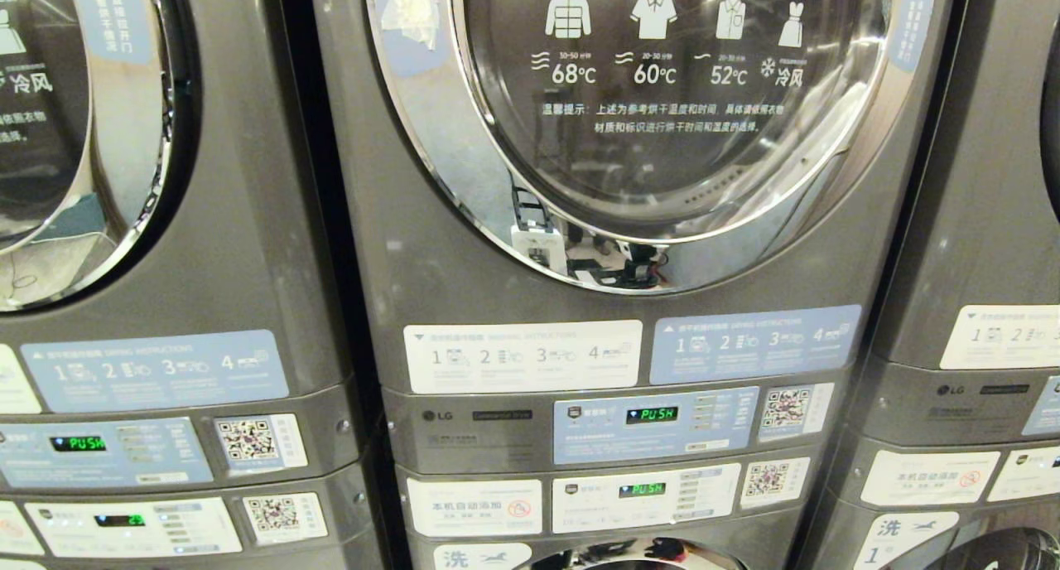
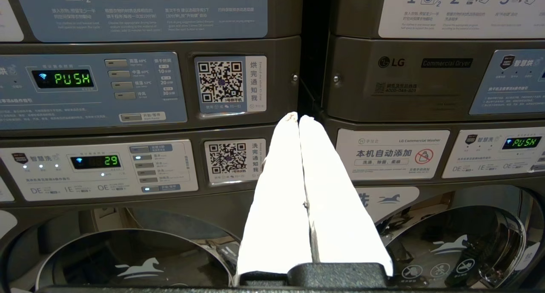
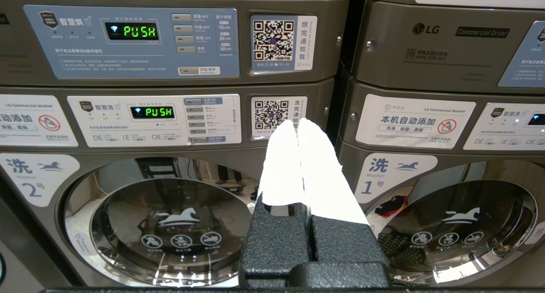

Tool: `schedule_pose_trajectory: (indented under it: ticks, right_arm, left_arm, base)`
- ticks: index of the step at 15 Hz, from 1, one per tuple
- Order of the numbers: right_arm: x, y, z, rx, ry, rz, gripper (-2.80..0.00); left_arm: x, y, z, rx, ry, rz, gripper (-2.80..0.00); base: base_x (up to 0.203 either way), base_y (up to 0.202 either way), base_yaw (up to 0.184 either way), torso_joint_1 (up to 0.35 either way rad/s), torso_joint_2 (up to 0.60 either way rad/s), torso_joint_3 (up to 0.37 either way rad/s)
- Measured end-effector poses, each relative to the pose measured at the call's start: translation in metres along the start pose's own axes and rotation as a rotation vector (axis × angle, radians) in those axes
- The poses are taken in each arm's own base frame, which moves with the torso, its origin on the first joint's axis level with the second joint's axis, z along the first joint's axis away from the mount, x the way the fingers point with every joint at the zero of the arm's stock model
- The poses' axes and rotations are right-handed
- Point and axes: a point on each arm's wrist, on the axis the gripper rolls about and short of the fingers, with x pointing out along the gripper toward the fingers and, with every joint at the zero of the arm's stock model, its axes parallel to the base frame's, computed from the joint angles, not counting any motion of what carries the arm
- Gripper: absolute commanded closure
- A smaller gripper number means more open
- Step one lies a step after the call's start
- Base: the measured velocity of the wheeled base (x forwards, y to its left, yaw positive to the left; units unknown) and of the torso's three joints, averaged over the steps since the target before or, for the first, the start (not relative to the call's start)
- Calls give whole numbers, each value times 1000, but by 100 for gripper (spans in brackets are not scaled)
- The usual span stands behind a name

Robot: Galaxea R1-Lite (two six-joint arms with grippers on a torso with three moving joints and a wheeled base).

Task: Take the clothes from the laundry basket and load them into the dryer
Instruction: Open the dryer

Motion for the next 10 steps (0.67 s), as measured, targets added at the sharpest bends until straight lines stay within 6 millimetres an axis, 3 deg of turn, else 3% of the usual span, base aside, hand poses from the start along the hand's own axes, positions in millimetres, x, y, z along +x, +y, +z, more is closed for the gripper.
schedule_pose_trajectory:
  ticks: [10]
  right_arm:
    - [0,1,0,-93,-1,27,0]
  left_arm:
    - [0,0,0,0,0,0,0]
  base:
    - [0,0,0,0,0,0]
